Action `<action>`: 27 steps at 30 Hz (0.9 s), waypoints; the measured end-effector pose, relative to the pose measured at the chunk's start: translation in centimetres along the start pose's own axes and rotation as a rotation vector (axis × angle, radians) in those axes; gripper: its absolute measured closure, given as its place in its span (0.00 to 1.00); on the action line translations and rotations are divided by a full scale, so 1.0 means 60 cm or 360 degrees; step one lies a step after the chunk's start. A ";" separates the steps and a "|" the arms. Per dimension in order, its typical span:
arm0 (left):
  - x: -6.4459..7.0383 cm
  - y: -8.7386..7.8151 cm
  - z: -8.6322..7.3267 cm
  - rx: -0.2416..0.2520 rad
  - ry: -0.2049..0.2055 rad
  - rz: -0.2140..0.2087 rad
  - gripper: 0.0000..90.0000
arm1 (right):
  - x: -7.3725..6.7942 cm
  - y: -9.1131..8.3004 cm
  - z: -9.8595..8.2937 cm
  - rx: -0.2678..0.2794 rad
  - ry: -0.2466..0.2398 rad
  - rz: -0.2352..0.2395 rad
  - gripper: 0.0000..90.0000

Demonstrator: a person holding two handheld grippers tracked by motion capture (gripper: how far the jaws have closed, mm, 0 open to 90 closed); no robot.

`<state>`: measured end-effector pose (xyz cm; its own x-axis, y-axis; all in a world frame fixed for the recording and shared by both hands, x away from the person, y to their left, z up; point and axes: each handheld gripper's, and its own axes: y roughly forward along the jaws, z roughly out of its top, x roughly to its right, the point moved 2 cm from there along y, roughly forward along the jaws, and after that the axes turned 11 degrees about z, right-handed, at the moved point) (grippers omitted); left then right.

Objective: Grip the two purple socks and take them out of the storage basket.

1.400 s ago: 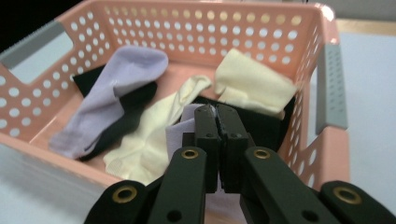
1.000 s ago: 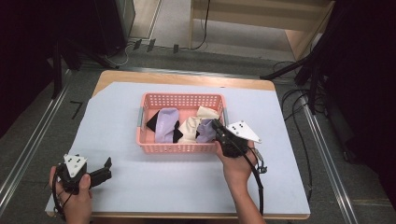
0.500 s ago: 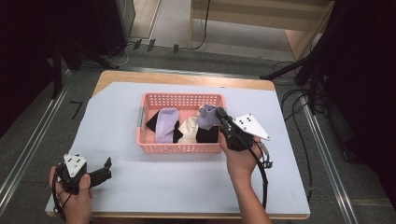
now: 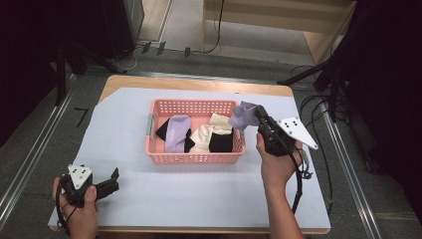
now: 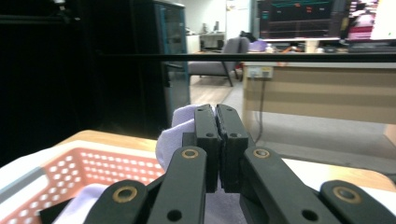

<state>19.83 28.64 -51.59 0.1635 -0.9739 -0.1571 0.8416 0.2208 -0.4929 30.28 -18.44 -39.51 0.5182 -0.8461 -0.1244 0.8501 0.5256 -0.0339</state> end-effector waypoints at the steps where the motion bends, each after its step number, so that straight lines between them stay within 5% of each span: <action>1: 0.000 0.000 0.000 0.0001 0.0000 0.0001 0.01 | 0.008 -0.004 -0.002 0.0001 -0.0003 -0.0021 0.99; 14: 0.002 -0.001 0.000 0.0007 0.0006 0.0009 0.01 | 0.091 -0.037 -0.080 -0.0139 0.0061 -0.0237 0.99; 17: 0.003 -0.001 0.000 0.0006 0.0009 0.0010 0.01 | 0.104 -0.041 -0.103 -0.0220 0.0049 -0.0252 0.90; 21: 0.003 -0.001 0.000 -0.0002 0.0030 0.0016 0.01 | 0.097 -0.035 -0.099 -0.0190 0.0098 -0.0217 0.68; 27: 0.003 -0.001 0.000 0.0003 0.0018 0.0014 0.01 | 0.043 0.006 -0.076 -0.0264 0.0058 -0.0122 0.66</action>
<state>19.82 28.47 -51.61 0.1653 -0.9713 -0.1713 0.8411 0.2295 -0.4898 31.49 -20.03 -44.38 0.4463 -0.8821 -0.1507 0.8581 0.4696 -0.2075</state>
